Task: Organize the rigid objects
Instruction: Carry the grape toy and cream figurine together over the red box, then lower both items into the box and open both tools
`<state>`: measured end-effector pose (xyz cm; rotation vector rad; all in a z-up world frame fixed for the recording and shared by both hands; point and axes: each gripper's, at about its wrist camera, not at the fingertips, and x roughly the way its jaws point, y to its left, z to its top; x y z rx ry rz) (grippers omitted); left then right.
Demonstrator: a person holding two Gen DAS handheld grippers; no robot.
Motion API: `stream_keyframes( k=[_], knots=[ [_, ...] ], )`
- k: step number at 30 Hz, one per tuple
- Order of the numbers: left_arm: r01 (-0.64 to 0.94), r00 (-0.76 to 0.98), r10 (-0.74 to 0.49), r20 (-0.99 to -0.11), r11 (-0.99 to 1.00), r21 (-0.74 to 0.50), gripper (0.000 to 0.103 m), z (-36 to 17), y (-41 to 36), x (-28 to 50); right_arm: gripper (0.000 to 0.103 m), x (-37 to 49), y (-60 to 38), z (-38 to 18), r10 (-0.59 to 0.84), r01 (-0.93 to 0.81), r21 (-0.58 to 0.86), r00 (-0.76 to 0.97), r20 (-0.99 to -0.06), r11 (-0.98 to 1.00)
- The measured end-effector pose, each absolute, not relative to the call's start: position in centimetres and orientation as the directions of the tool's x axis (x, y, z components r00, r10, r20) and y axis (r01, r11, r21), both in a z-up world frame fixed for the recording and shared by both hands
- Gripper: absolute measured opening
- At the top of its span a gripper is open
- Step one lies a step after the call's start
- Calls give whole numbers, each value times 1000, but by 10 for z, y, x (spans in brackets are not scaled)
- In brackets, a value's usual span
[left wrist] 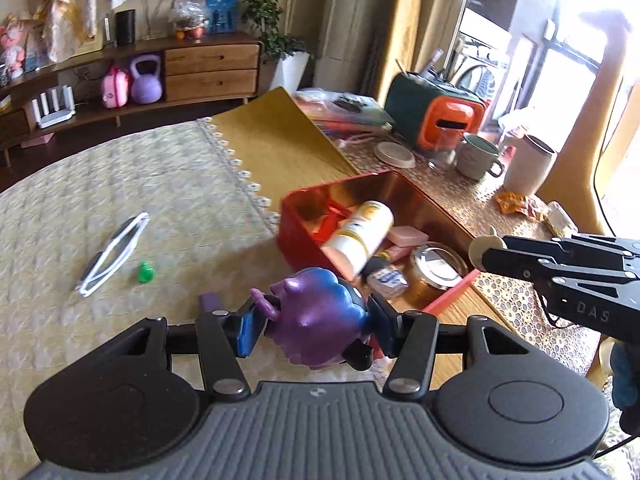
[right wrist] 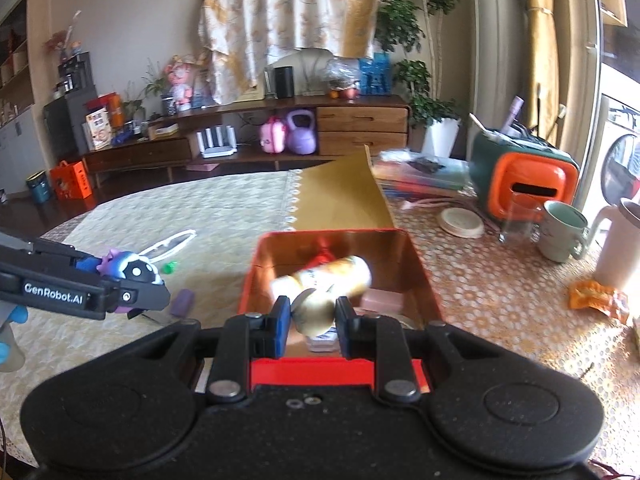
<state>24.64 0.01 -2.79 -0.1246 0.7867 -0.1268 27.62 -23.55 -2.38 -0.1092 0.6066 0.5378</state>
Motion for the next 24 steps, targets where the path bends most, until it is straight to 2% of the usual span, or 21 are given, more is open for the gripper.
stream_keyframes(
  k=[14, 24],
  knots=[
    [164, 656, -206, -726, 978, -130, 55, -46, -73, 293, 21, 319, -268, -40, 422, -454, 107, 680, -600, 884],
    [150, 614, -183, -767, 982, -115, 55, -73, -93, 337, 21, 347, -267, -60, 415, -437, 133, 650, -637, 890]
  ],
)
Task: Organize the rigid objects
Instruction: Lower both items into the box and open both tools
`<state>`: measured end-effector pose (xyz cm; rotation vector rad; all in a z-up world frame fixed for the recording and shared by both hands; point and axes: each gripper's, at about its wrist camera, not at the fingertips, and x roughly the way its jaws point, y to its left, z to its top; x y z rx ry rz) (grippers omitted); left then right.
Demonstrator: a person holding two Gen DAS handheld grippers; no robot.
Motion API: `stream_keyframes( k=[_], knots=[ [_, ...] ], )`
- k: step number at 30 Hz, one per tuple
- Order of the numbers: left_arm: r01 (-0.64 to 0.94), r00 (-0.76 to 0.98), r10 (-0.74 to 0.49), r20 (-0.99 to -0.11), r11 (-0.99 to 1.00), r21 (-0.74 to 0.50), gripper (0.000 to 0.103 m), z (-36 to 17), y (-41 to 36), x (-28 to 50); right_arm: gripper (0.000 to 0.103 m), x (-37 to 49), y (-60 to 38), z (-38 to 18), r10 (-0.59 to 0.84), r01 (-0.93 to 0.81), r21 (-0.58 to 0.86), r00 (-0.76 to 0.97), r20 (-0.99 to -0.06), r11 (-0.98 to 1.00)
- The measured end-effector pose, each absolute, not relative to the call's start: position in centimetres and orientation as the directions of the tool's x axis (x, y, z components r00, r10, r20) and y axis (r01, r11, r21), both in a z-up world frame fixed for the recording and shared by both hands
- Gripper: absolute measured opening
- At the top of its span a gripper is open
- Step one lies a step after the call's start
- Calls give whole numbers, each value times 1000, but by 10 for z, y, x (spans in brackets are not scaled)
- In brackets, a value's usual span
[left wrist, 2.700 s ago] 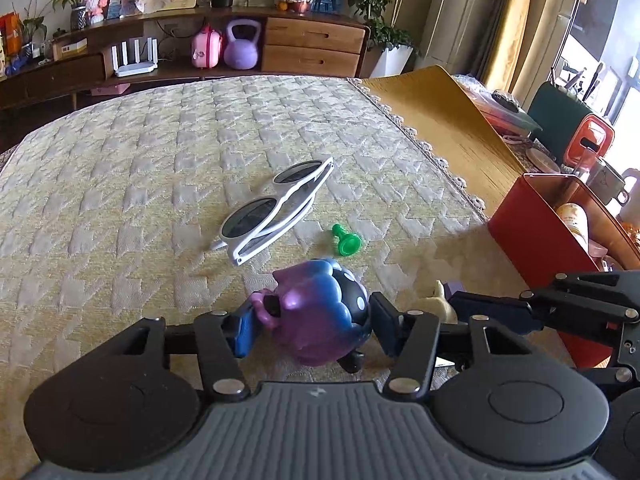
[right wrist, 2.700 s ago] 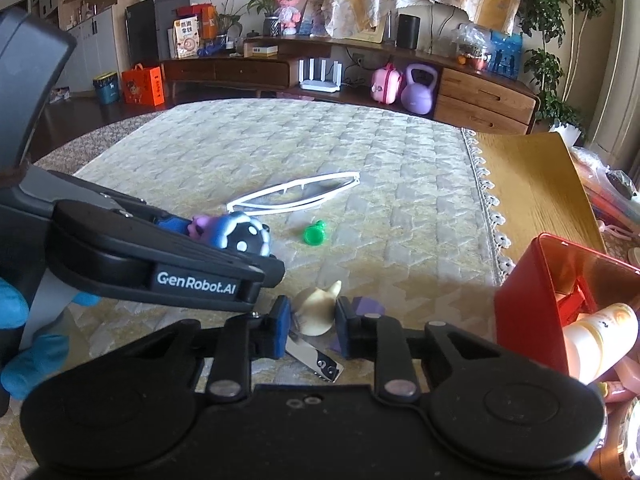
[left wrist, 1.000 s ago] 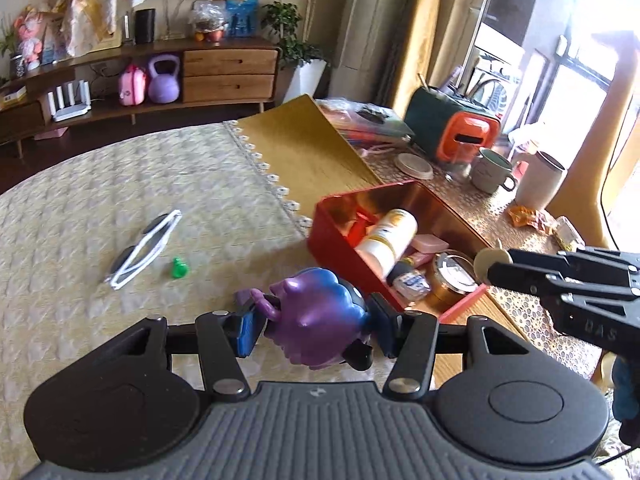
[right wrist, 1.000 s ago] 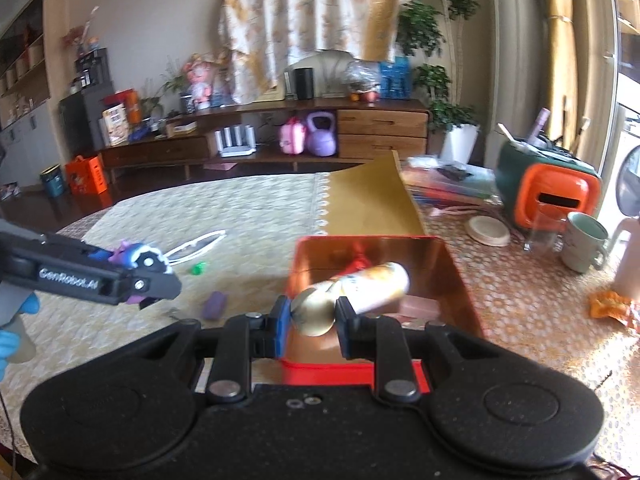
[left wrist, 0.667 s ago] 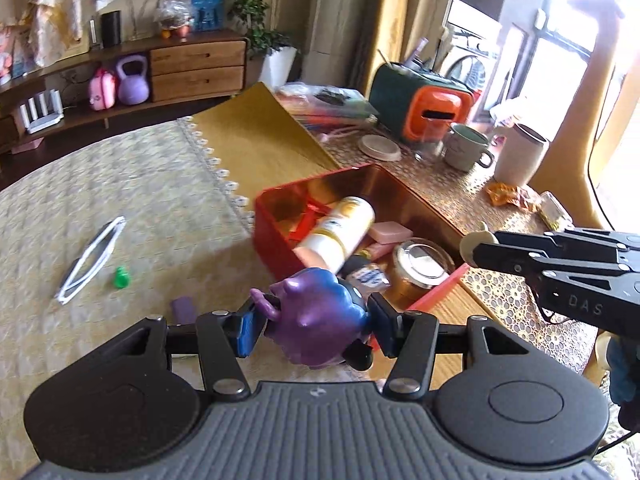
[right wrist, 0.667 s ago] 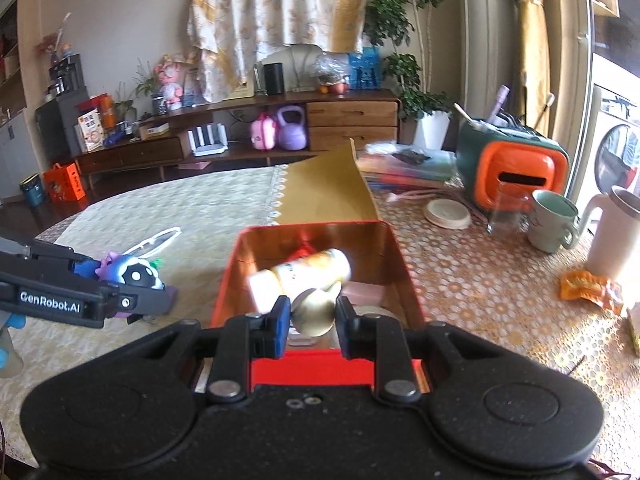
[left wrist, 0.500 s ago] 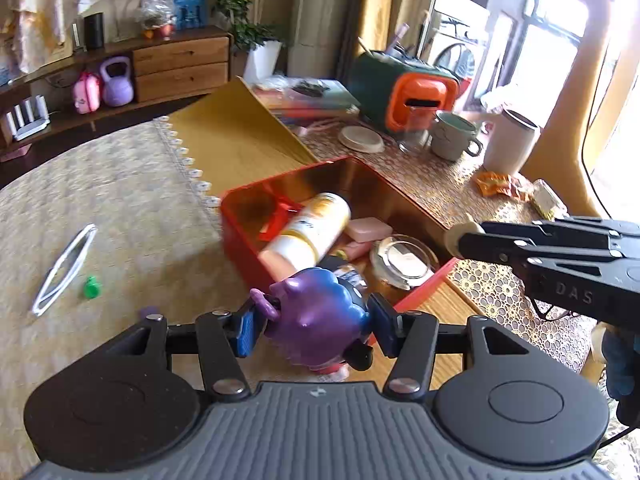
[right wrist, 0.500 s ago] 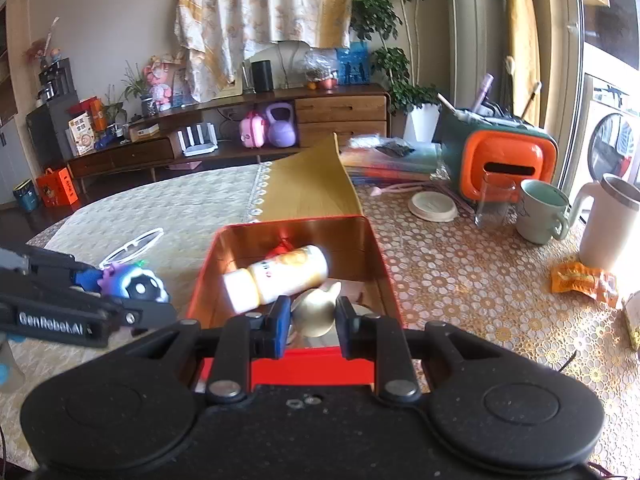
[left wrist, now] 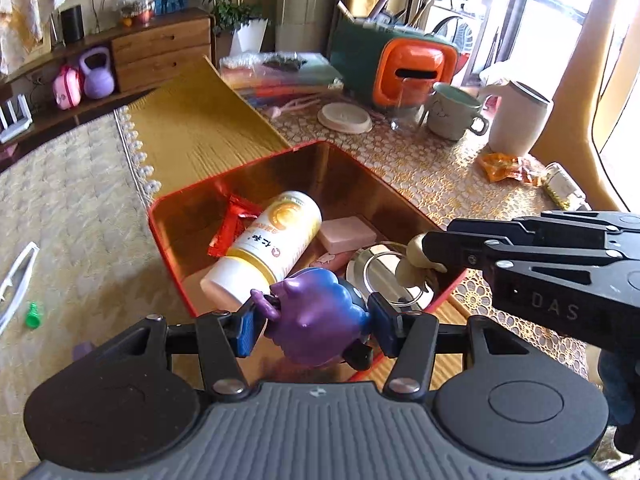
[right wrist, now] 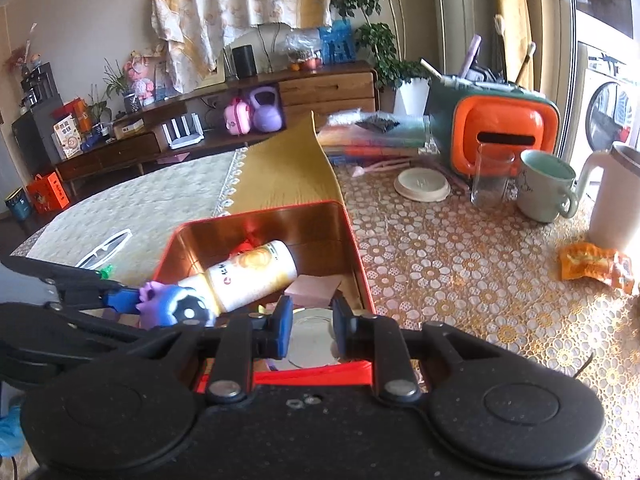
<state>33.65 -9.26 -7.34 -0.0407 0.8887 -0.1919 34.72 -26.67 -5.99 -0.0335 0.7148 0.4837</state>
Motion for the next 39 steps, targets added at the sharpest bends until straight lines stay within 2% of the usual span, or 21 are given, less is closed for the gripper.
stream_keyframes(
  k=[8, 18, 21, 32, 39],
  knots=[
    [145, 587, -169, -792, 984, -103, 55, -94, -95, 347, 24, 353, -269, -72, 412, -433, 140, 638, -650, 891],
    [162, 585, -182, -791, 981, -106, 56, -94, -96, 346, 29, 350, -266, -72, 408, -446, 116, 645, -646, 888],
    [167, 591, -188, -785, 980, -109, 63, -92, -96, 343, 30, 349, -266, -72, 402, -441, 114, 644, -651, 890],
    [168, 630, -192, -752, 980, -110, 64, -73, -85, 320, 30, 334, -261, -60, 409, -448, 113, 648, -643, 887],
    [161, 661, -196, -724, 980, -118, 64, -56, -73, 300, 38, 317, -256, -46, 423, -465, 110, 652, -629, 879]
  ],
)
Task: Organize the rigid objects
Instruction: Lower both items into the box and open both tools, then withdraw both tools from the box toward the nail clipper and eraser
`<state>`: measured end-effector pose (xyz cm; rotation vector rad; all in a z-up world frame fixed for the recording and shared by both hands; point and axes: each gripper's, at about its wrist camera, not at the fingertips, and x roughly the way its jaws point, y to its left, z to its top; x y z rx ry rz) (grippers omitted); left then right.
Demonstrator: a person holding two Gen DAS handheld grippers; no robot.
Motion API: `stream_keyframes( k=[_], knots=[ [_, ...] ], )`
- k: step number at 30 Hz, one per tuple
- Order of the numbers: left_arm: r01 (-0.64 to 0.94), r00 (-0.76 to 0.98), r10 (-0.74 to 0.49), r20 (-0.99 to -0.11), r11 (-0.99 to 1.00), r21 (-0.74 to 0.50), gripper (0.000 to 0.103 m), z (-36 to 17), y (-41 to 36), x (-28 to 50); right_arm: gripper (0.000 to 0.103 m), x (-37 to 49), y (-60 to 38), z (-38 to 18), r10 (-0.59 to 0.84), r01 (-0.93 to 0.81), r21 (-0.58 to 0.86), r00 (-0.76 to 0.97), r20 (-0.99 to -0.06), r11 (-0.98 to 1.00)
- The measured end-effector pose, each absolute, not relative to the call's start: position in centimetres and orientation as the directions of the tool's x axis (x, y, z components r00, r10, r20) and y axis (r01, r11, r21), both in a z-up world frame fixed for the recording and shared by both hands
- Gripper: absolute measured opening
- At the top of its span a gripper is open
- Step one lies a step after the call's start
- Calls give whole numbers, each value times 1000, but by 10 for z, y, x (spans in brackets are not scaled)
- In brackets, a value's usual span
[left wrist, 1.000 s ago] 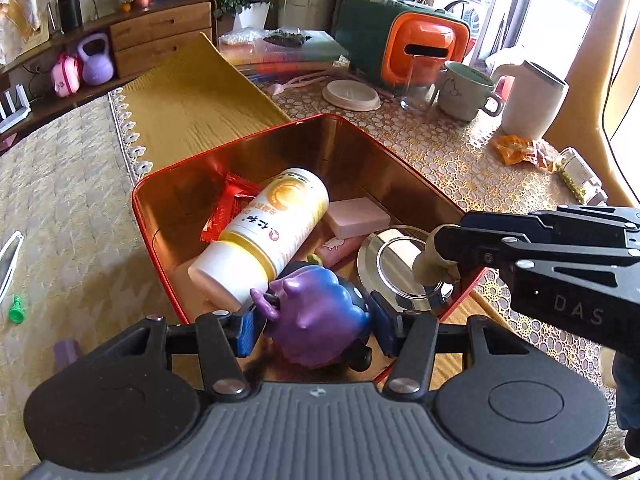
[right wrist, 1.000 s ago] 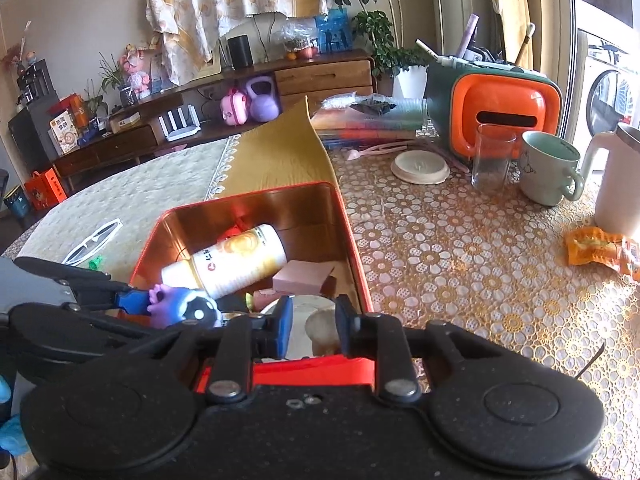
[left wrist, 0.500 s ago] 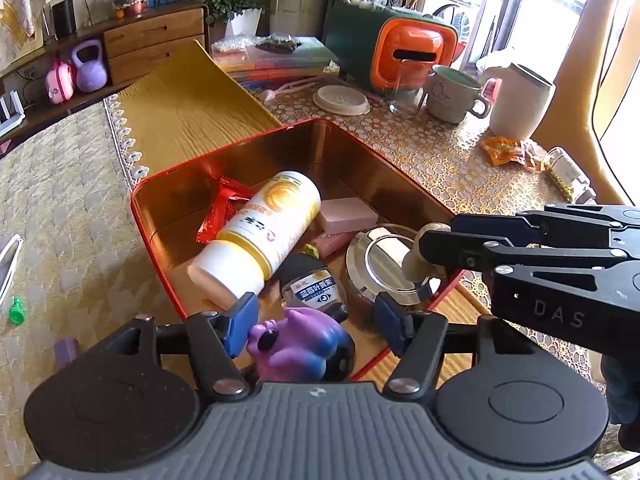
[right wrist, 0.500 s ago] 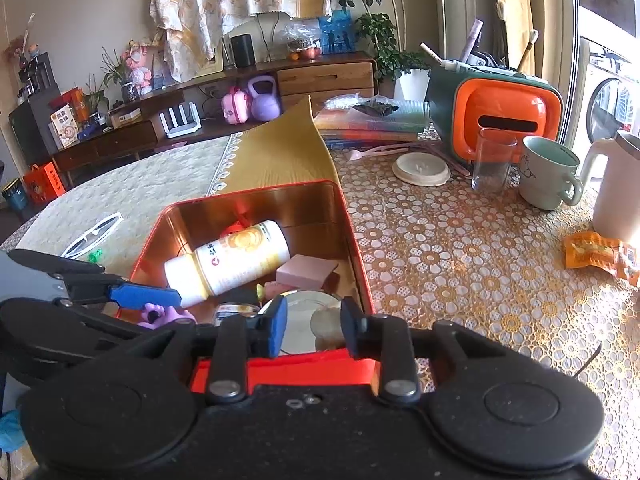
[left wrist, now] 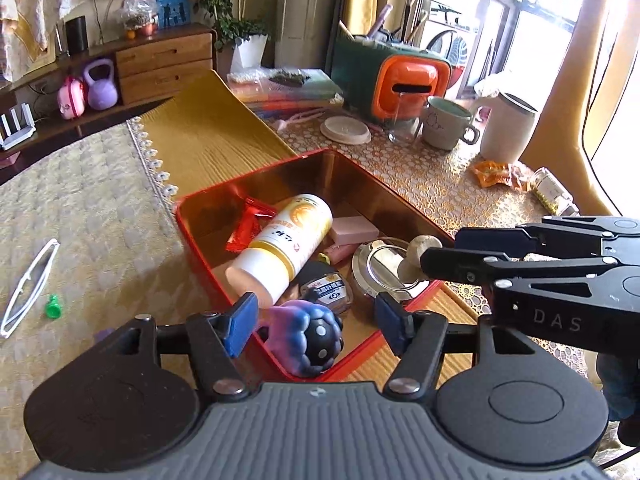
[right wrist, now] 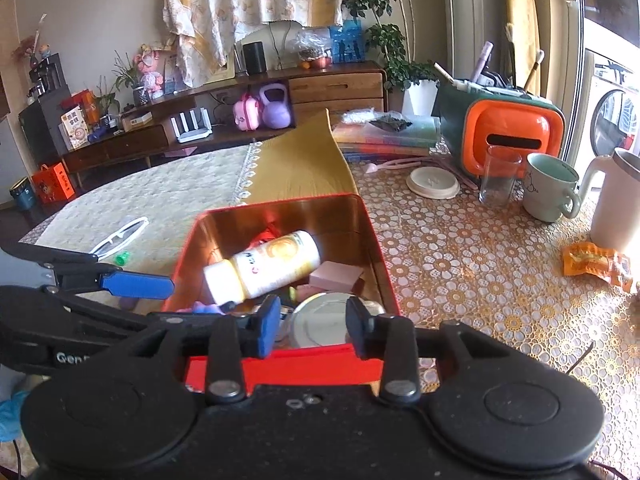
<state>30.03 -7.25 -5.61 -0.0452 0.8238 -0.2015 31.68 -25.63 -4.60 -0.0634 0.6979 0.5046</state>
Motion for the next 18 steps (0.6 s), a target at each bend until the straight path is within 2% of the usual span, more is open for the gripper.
stream_keyframes(
  k=[8, 18],
  knots=[
    [154, 692, -202, -693, 979, -132, 64, -37, -53, 272, 42, 291, -248, -29, 439, -480, 108, 659, -610, 871],
    [121, 722, -182, -667, 983, -137, 64, -20, -22, 230, 52, 256, -232, -13, 470, -503, 121, 660, -586, 856]
  ],
)
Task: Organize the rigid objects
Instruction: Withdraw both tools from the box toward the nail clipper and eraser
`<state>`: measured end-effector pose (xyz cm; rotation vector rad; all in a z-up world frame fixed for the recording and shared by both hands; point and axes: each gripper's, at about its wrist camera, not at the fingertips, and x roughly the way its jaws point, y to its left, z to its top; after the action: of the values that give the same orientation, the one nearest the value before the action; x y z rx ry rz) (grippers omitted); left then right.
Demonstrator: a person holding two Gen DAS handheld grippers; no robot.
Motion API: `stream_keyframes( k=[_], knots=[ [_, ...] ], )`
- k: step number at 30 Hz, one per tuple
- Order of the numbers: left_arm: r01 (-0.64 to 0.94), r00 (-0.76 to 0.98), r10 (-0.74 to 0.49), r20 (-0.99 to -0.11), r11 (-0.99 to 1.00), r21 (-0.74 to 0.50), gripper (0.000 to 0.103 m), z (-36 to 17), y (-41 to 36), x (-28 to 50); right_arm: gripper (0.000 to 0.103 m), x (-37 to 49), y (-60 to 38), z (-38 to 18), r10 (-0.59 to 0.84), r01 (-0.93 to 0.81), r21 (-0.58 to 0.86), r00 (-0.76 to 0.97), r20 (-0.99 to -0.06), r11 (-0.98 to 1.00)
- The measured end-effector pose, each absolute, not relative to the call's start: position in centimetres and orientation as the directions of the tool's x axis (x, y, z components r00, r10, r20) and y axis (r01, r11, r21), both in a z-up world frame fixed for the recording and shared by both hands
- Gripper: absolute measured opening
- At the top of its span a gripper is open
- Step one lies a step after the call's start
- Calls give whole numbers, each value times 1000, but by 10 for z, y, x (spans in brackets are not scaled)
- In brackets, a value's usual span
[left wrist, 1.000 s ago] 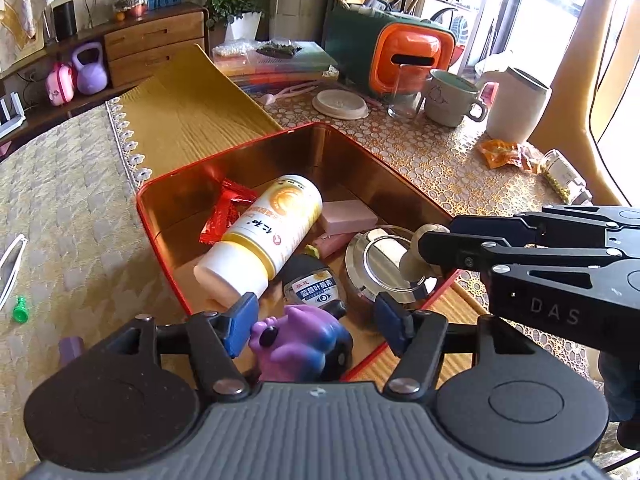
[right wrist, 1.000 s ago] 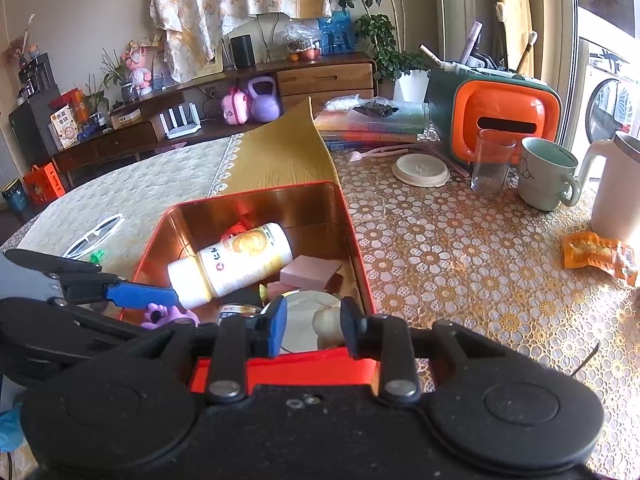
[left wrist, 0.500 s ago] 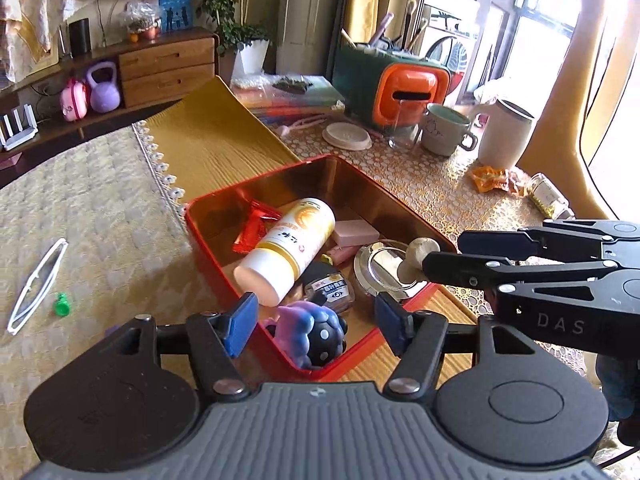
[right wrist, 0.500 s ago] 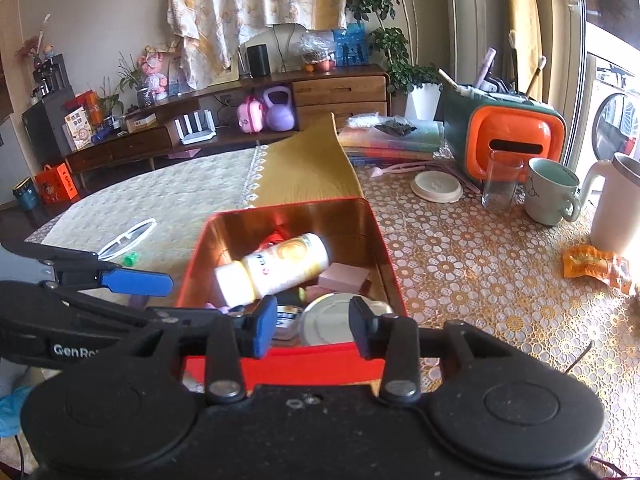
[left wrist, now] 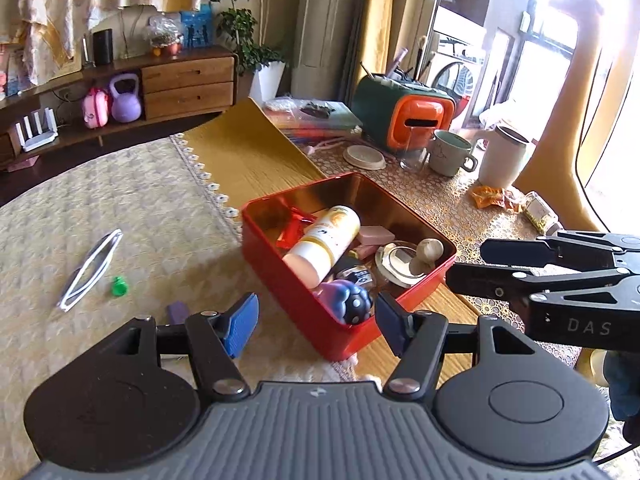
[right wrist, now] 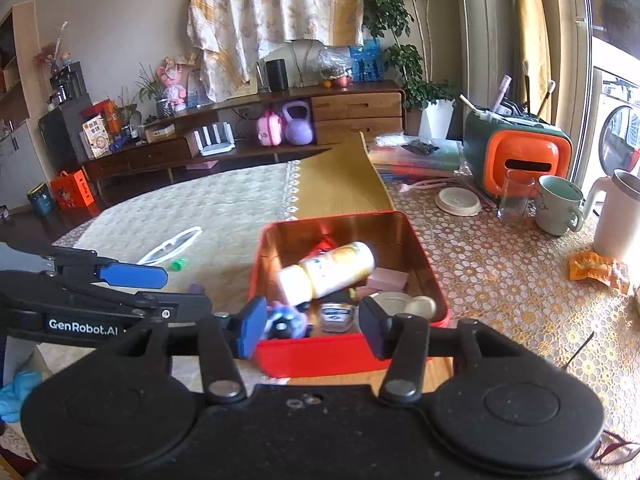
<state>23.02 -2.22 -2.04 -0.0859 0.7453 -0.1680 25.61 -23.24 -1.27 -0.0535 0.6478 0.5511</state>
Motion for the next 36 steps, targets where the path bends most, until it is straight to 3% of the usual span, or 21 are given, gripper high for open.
stream_keyframes(
  k=[4, 10, 13, 18, 21, 23, 28, 36],
  knots=[
    [113, 737, -175, -653, 984, -137, 64, -15, -9, 215, 59, 241, -222, -8, 489, -526, 118, 654, -577, 842],
    [102, 745, -160, -647, 987, -127, 64, -12, 12, 193, 61, 223, -203, -7, 519, -564, 116, 635, -573, 818],
    [81, 752, -149, -642, 988, -134, 72, -12, 25, 185, 63, 216, -194, -9, 532, -580, 119, 622, -574, 806],
    [28, 761, -112, -639, 990, -140, 72, -14, 51, 173, 68, 209, -181, -13, 547, -602, 117, 606, -577, 790],
    [-12, 760, -84, -644, 990, -143, 78, -18, 66, 169, 71, 206, -172, -17, 552, -612, 113, 599, -581, 783],
    [-40, 761, -62, -646, 989, -142, 81, -21, 76, 168, 75, 204, -166, -19, 556, -621, 108, 595, -581, 777],
    [-92, 758, -15, -652, 987, -129, 82, -30, 94, 169, 97, 198, -153, -23, 576, -649, 93, 588, -568, 755],
    [-149, 753, 25, -658, 980, -133, 82, -43, 119, 178, 103, 203, -129, -34, 579, -666, 87, 567, -586, 741]
  ],
)
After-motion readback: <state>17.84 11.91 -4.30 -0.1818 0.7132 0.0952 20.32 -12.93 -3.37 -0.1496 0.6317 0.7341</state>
